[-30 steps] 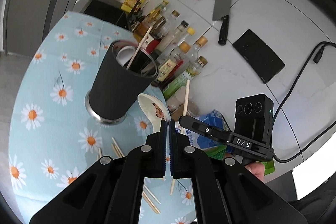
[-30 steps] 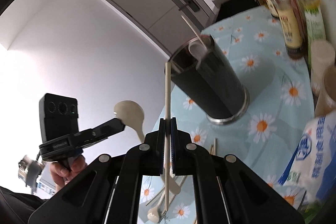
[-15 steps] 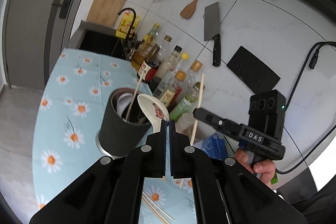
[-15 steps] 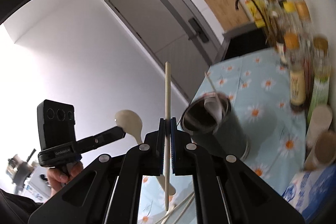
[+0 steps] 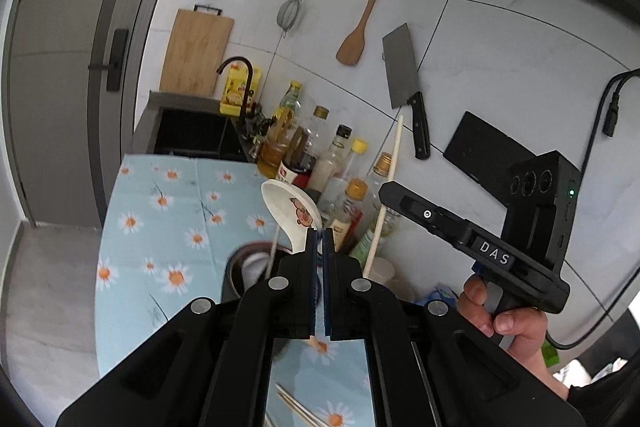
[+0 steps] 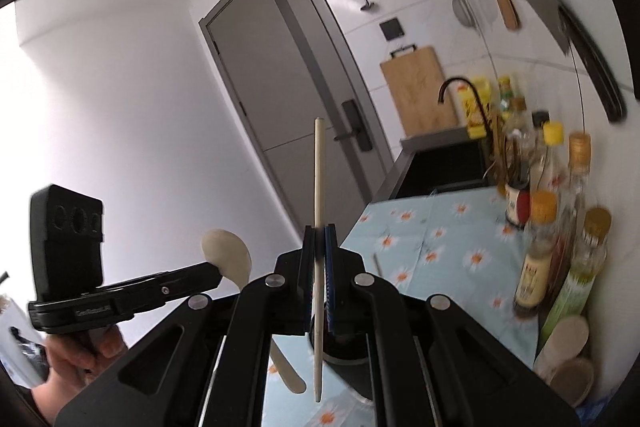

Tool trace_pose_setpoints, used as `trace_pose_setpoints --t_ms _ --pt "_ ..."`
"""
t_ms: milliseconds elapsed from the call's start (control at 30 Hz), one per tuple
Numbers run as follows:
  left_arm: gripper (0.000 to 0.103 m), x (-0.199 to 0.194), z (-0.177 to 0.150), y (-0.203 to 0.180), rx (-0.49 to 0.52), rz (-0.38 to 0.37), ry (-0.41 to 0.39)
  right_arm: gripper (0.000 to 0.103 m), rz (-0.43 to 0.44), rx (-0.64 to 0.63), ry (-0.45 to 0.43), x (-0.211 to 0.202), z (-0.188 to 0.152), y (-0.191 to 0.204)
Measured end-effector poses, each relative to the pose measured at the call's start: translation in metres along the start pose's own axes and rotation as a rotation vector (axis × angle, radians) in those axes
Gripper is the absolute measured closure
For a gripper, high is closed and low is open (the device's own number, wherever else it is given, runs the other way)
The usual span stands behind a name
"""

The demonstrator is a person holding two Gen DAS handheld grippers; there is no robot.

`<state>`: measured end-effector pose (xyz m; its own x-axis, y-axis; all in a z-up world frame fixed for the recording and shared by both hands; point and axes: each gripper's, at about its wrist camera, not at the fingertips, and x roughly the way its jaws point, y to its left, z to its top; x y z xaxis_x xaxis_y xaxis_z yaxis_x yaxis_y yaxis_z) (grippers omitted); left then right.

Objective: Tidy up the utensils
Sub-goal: 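Lower both held utensils into the black holder and open both tools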

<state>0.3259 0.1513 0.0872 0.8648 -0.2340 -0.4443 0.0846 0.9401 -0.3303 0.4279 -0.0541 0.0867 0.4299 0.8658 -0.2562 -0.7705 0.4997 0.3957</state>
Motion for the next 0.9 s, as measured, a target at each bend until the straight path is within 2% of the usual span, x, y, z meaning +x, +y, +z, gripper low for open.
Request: trace_pose_setpoints --t_ms 133,267,400,467,733,767,800,833,900 --pt "0.102 0.006 0.011 0.0 0.029 0.007 -0.022 0.097 -0.008 0.013 -0.022 0.013 0.004 -0.004" --pt "0.102 0.017 0.02 -0.001 0.067 0.025 -0.035 0.097 -0.049 -0.04 -0.047 0.025 0.004 -0.002" --pt "0.102 0.031 0.024 0.001 0.1 0.053 -0.04 0.097 -0.068 -0.039 -0.057 0.04 0.004 -0.009" --pt "0.102 0.041 0.022 0.004 0.105 0.073 -0.03 0.097 -0.074 -0.028 -0.044 0.05 0.002 -0.015" --pt "0.101 0.07 0.004 0.027 0.042 0.071 0.063 0.096 -0.1 -0.01 0.028 0.078 -0.021 -0.033" --pt "0.101 0.071 0.003 0.029 0.03 0.068 0.072 0.094 -0.101 -0.006 0.036 0.08 -0.023 -0.034" --pt "0.101 0.073 0.001 0.032 0.012 0.059 0.081 0.08 -0.107 0.0 0.048 0.082 -0.024 -0.036" --pt "0.101 0.076 -0.002 0.035 -0.01 0.045 0.098 0.076 -0.111 0.015 0.06 0.084 -0.025 -0.038" --pt "0.101 0.079 -0.007 0.036 -0.016 0.05 0.112 0.076 -0.103 0.033 0.061 0.083 -0.026 -0.041"
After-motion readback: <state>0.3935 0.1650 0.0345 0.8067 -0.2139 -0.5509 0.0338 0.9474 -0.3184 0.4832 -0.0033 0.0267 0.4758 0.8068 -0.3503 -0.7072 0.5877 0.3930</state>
